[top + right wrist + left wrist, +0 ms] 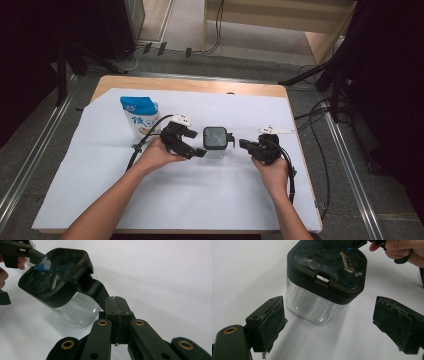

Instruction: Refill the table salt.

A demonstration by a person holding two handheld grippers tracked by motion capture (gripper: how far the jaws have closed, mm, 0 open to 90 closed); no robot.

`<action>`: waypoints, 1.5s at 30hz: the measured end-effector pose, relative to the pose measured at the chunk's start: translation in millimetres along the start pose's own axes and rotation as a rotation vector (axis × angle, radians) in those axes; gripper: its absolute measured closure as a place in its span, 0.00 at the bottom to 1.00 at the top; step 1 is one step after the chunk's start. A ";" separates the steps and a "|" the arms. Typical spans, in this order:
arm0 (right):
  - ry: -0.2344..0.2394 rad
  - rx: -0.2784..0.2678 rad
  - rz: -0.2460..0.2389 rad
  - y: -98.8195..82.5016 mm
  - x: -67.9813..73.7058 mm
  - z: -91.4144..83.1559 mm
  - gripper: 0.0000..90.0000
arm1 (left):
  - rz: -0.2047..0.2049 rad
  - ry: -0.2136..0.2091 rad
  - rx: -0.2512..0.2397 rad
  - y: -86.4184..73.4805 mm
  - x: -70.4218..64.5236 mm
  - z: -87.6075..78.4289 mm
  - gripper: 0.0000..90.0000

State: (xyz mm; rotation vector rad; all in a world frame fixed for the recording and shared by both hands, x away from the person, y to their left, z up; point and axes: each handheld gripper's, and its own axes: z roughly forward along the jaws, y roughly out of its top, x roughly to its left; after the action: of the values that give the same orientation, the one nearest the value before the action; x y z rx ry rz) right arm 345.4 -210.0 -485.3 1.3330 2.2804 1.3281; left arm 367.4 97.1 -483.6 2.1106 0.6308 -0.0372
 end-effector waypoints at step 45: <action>-0.008 0.012 -0.008 2.6 7.5 11.3 1.00 | 0.099 0.026 0.049 19.9 1.3 19.7 0.16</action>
State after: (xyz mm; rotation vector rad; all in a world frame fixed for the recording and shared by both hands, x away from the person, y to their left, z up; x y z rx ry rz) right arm 348.7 -196.9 -488.0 1.3292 2.2900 1.3058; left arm 381.6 73.1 -480.3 2.1899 0.5441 0.0303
